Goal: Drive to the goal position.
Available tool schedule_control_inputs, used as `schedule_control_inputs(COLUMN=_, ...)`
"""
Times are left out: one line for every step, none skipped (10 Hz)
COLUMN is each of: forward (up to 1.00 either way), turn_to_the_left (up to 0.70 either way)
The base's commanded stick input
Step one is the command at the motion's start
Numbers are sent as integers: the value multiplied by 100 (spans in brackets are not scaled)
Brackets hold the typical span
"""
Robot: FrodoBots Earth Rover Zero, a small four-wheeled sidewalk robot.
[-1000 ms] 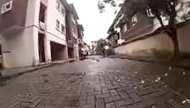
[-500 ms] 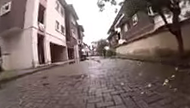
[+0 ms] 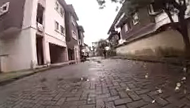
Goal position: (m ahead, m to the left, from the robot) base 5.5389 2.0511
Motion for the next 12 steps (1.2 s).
schedule_control_inputs(forward=50, turn_to_the_left=0)
schedule_control_inputs(forward=50, turn_to_the_left=0)
schedule_control_inputs(forward=50, turn_to_the_left=0)
schedule_control_inputs(forward=50, turn_to_the_left=0)
schedule_control_inputs(forward=50, turn_to_the_left=0)
schedule_control_inputs(forward=50, turn_to_the_left=0)
schedule_control_inputs(forward=50, turn_to_the_left=0)
schedule_control_inputs(forward=50, turn_to_the_left=0)
schedule_control_inputs(forward=50, turn_to_the_left=0)
schedule_control_inputs(forward=50, turn_to_the_left=0)
schedule_control_inputs(forward=50, turn_to_the_left=0)
schedule_control_inputs(forward=50, turn_to_the_left=0)
